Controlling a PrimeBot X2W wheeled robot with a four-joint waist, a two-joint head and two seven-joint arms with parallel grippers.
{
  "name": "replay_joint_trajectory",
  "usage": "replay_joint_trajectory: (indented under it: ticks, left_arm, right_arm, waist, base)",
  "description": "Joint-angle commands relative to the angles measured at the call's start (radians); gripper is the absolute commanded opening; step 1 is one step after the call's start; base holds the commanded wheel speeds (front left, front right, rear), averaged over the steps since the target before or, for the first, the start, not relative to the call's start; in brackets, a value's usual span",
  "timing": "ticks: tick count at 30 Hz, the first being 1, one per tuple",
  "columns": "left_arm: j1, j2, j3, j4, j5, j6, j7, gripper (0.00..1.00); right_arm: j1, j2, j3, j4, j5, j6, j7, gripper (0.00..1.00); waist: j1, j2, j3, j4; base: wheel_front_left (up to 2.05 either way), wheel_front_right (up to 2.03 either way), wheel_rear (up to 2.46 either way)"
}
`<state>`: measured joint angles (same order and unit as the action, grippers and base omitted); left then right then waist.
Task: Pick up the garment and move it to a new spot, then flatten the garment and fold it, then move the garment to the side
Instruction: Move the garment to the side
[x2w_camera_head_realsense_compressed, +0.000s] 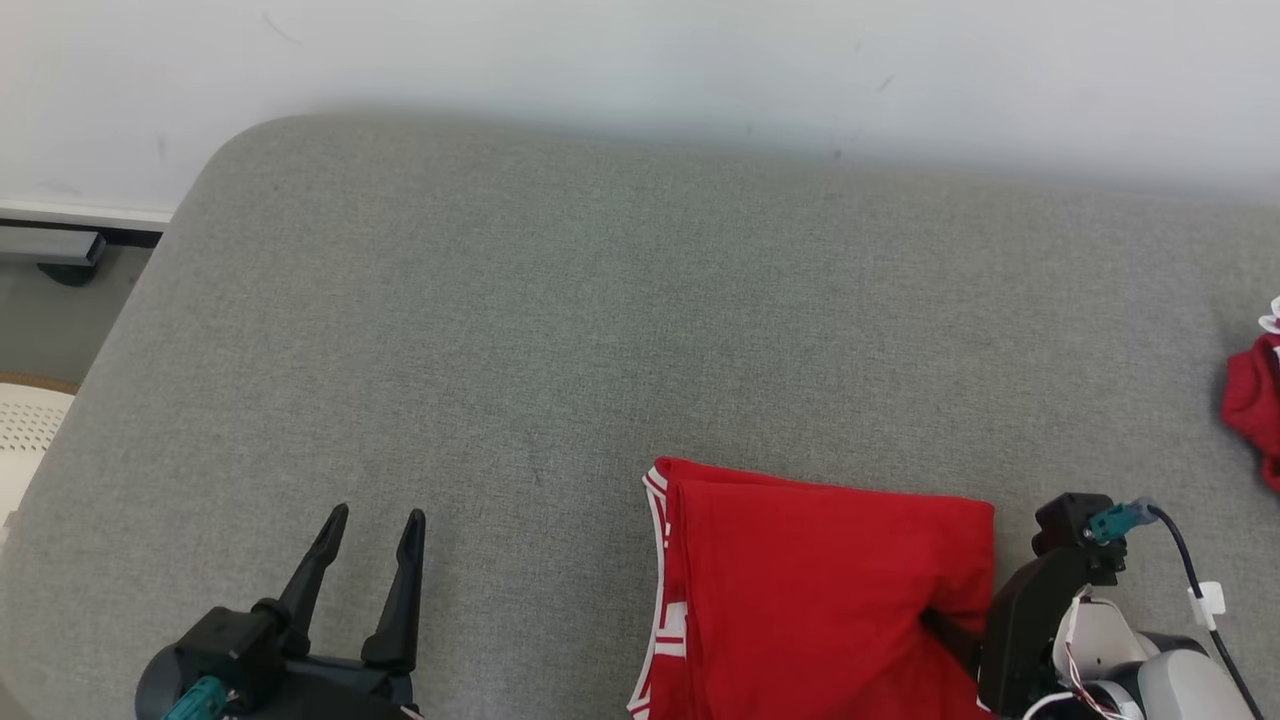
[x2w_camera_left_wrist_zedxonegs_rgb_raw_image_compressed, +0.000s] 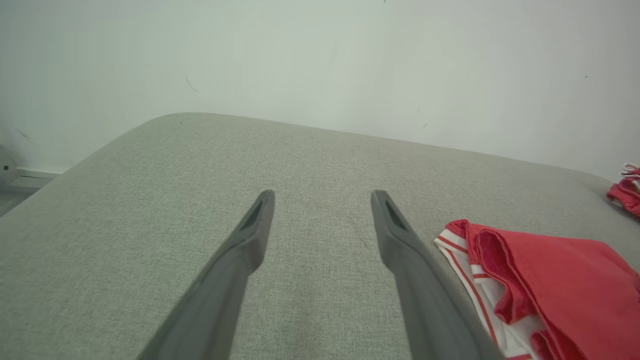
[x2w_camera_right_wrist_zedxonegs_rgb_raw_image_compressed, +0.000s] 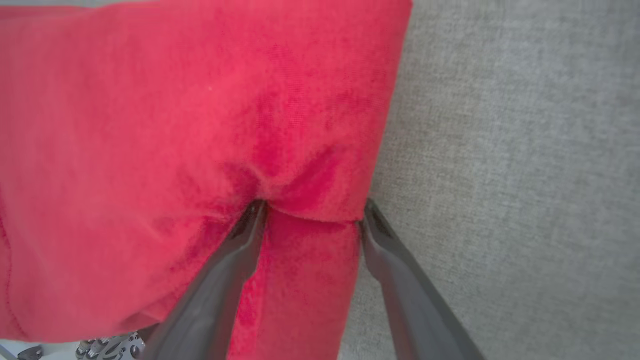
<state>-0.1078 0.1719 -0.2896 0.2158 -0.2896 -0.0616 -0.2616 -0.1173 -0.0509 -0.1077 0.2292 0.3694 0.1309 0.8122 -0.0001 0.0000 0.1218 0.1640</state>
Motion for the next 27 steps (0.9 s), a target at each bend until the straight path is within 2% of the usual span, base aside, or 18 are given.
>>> replay_joint_trajectory:
  ticks: [1,10,17,27]
  left_arm:
    - [-0.013,0.006,-0.001,-0.003,-0.004,0.001,-0.004,1.00]
    - [-0.011,0.010,0.010,-0.009,-0.012,0.012,-0.004,1.00]
    - [-0.023,0.003,0.009,-0.012,-0.014,0.009,-0.005,1.00]
    - [-0.035,-0.007,0.019,-0.012,-0.004,0.007,-0.005,1.00]
  right_arm:
    - [-0.019,0.001,0.016,0.033,0.005,0.000,-0.015,0.00]
    - [-0.095,-0.002,0.026,0.028,-0.068,0.000,-0.063,0.00]
    - [-0.175,-0.003,0.020,0.019,-0.133,0.000,-0.075,0.00]
    - [-0.295,-0.002,-0.022,0.092,-0.233,0.000,-0.151,0.00]
  waist:
    - [0.0001,0.0000,0.004,0.004]
    - [0.0001,0.0000,0.014,-0.018]
    - [0.0001,0.0000,0.020,-0.069]
    - [0.0001,0.0000,0.011,-0.139]
  base:
    - [0.00,0.00,0.00]
    - [0.00,0.00,0.00]
    - [0.00,0.00,0.00]
    - [0.00,0.00,0.00]
